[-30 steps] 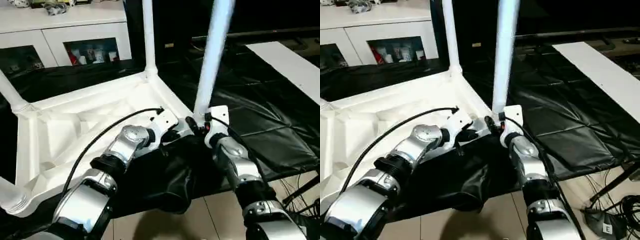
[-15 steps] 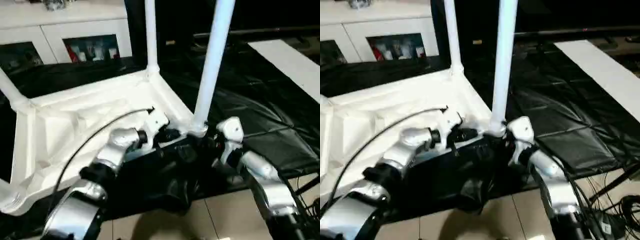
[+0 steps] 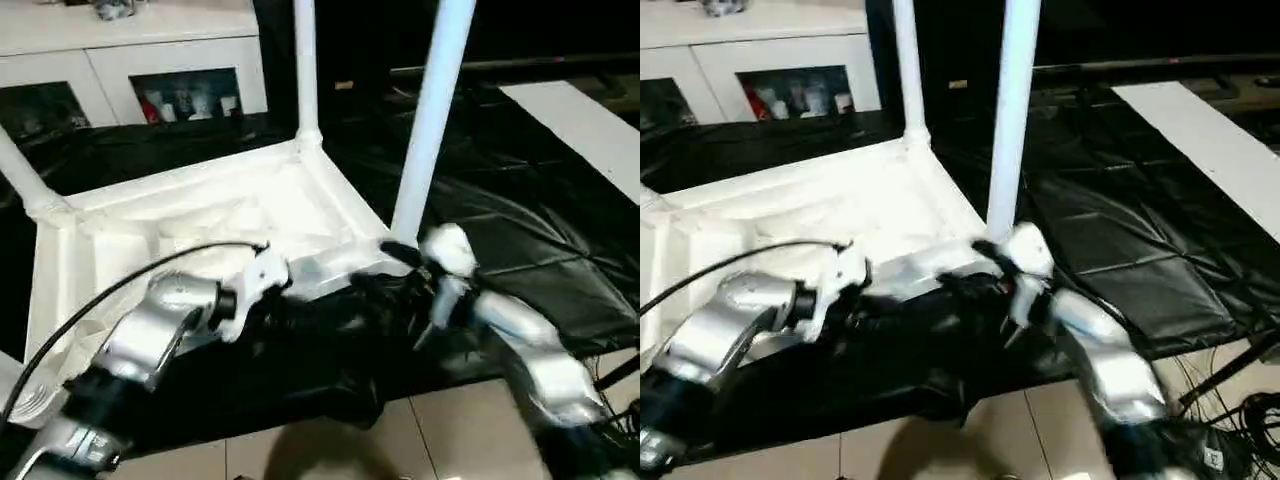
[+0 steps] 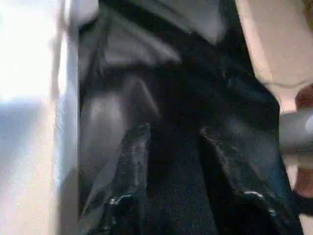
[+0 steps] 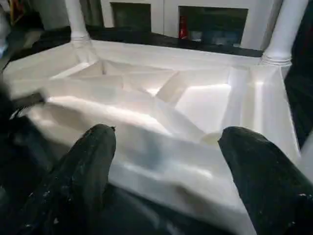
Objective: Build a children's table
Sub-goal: Rotate leg to tighten, then rotate table base
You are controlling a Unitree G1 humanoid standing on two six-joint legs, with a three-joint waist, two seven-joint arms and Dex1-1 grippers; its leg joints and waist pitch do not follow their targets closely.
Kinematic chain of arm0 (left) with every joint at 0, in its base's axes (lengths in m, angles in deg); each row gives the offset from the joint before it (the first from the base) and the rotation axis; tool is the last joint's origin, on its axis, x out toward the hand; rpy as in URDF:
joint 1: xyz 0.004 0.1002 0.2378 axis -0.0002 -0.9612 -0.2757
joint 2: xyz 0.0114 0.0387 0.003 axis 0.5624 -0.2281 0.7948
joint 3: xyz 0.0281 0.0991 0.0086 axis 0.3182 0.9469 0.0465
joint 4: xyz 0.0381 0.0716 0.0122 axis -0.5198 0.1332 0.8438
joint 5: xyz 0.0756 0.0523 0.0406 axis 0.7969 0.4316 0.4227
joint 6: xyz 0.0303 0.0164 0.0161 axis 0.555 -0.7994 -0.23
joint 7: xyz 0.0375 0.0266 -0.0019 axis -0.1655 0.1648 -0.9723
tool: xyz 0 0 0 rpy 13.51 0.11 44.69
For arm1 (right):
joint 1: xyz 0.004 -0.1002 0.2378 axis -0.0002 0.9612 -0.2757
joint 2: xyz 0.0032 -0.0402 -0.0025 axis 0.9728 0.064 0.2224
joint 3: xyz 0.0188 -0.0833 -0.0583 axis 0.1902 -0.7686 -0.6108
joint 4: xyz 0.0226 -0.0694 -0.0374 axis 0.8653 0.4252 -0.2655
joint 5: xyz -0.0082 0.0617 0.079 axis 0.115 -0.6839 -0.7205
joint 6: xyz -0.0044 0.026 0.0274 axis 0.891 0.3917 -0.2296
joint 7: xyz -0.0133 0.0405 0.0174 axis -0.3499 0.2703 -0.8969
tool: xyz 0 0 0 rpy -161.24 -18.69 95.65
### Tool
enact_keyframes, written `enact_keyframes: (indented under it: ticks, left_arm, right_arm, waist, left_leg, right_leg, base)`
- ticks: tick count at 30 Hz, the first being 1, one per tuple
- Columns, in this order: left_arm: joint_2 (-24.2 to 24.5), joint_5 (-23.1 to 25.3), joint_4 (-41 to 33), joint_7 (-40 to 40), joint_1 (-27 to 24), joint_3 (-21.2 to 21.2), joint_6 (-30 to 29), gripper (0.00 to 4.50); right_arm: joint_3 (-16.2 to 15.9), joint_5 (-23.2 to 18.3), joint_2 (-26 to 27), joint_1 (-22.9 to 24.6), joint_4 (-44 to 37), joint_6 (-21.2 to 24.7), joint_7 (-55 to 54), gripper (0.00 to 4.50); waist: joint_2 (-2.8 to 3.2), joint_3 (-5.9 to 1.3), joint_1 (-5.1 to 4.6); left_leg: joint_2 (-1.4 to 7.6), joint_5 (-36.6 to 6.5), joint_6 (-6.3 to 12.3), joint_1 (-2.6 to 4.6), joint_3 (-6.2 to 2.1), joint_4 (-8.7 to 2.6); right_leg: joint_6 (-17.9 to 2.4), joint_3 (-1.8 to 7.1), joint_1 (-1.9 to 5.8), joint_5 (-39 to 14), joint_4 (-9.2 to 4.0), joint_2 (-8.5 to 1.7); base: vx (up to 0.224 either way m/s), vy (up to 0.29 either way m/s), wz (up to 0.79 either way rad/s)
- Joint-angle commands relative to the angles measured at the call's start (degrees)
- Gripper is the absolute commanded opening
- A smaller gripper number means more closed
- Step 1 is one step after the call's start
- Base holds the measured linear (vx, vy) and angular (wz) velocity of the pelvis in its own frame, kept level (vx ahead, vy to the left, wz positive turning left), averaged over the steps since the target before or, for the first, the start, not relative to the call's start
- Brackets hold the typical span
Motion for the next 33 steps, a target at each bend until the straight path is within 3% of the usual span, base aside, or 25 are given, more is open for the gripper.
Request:
enact_keyframes:
  ticks: [1, 6, 8, 15, 18, 23, 29, 33]
  left_arm:
    - [1.6, 3.7, -2.5, -2.9, -1.8, 0.9, -2.7, 2.09]
    - [4.8, 5.2, -7.1, -4.9, -4.7, 2.5, -6.4, 2.5]
    - [5.7, 7.3, -6.9, -7.2, -5.0, 2.7, -6.1, 2.65]
    - [4.8, 11.0, -5.6, -15.2, -4.5, -0.4, -4.0, 3.19]
    - [4.5, 10.9, -6.0, -17.2, -4.1, -1.2, -3.5, 3.49]
    - [4.1, 8.8, -8.1, -16.6, -4.1, -2.3, -4.4, 3.91]
    - [4.7, 6.7, -8.9, -15.8, -3.7, -3.4, -4.7, 4.32]
    - [4.9, 5.3, -8.8, -15.3, -3.7, -4.7, -4.8, 4.45]
  right_arm:
    - [-0.7, 0.5, 2.0, -3.9, 5.5, -1.1, -0.8, 3.74]
    - [-0.4, 1.9, 4.4, -9.2, 13.0, -2.9, -2.8, 3.74]
    - [0.4, 2.8, 5.2, -11.7, 17.3, -4.4, -5.1, 3.74]
    - [4.7, 4.0, 5.4, -16.9, 27.2, -8.9, -12.2, 3.74]
    - [6.3, 4.4, 4.5, -18.0, 30.6, -10.5, -14.7, 3.74]
    - [8.1, 4.6, 2.5, -19.9, 35.9, -13.3, -17.0, 3.74]
    - [10.1, 5.1, -1.0, -22.2, 42.7, -16.5, -18.8, 3.74]
    - [11.0, 5.4, -3.1, -23.2, 45.9, -17.8, -19.9, 3.74]
  waist:
    - [-0.58, -3.5, -0.17]
    - [-0.65, -3.64, 0.09]
    - [-1.03, -3.53, 0.28]
    - [-1.22, -3.16, 0.2]
    - [-1.17, -3.26, 0.3]
    - [-1.05, -3.44, 0.46]
    - [-0.9, -3.51, 0.93]
    - [-1.27, -3.58, 1.1]
  left_leg:
    - [0.64, -11.7, 1.34, 0.59, 0.42, -3.65]
    - [0.43, -7.9, 2.23, 0.53, 0.57, -3.3]
    - [0.4, -8.5, 2.24, 0.59, 0.68, -3.27]
    - [0.35, -15.5, -0.66, 0.7, 0.4, -3.53]
    - [0.32, -15.5, -0.96, 0.74, 0.37, -3.45]
    - [0.24, -15.2, -1.08, 0.6, 0.32, -3.14]
    - [0.09, -14.2, -0.2, 0.46, 0.45, -2.82]
    - [-0.02, -14.0, -0.32, 0.34, 0.5, -2.68]
  right_leg:
    - [-12.7, 1.38, 2.5, -10.2, -3.05, -1.36]
    - [-14.4, 1.35, 2.65, -4.5, -2.28, -1.21]
    - [-14.3, 1.4, 2.6, -5.4, -2.36, -1.23]
    - [-11.5, 1.45, 2.24, -15.5, -3.06, -1.42]
    - [-11.2, 1.44, 2.1, -15.2, -3.03, -1.31]
    - [-12.6, 1.32, 2.11, -12.3, -2.5, -1.11]
    - [-13.5, 1.22, 2.23, -10.1, -2.21, -1.01]
    - [-13.1, 1.19, 2.42, -10.5, -2.21, -0.99]
  base:
    - [0.0, 0.0, 0.0]
    - [0.0, 0.0, 0.0]
    - [0.0, 0.0, 0.0]
    - [0.0, 0.0, 0.0]
    - [0.0, 0.0, 0.0]
    - [0.0, 0.0, 0.0]
    - [0.0, 0.0, 0.0]
    - [0.0, 0.0, 0.0]
